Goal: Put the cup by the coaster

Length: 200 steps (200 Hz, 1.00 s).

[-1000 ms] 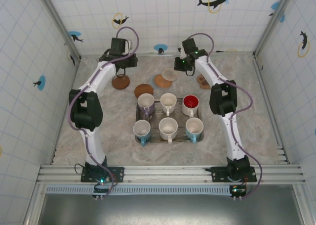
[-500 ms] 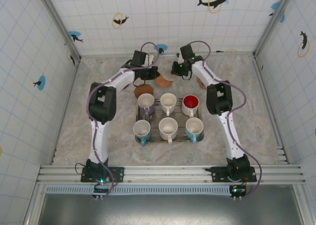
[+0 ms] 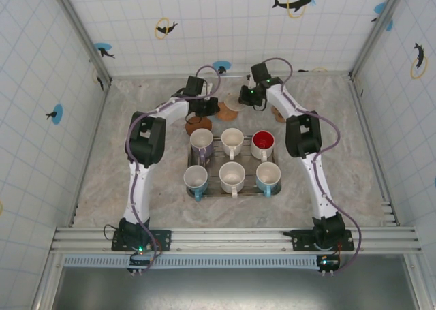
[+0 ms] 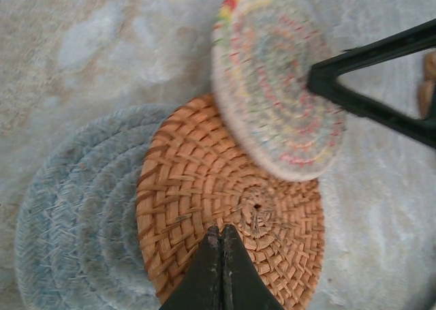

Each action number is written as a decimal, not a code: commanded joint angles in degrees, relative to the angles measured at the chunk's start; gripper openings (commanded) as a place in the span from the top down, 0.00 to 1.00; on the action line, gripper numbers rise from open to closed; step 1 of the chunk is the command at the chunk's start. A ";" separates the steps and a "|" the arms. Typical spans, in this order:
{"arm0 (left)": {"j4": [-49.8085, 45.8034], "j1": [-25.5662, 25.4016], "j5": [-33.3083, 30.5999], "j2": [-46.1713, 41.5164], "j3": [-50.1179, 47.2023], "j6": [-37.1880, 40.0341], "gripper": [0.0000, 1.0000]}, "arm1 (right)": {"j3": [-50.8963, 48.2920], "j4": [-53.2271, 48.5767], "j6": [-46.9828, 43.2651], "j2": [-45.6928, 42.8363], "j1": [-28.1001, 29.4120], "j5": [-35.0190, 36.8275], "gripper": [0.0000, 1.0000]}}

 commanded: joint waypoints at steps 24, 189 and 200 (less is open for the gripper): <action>-0.31 0.18 -3.57 1.93 -2.78 0.11 1.00 | -3.86 -2.26 -0.83 -1.92 -1.87 1.30 1.00; 0.72 1.26 -3.93 1.32 -5.03 -1.44 1.00 | -23.60 -3.06 -6.53 -16.47 -5.80 4.28 1.00; 0.73 1.32 -3.94 1.15 -5.03 -1.46 1.00 | -24.66 -3.20 -6.75 -16.99 -5.80 4.34 1.00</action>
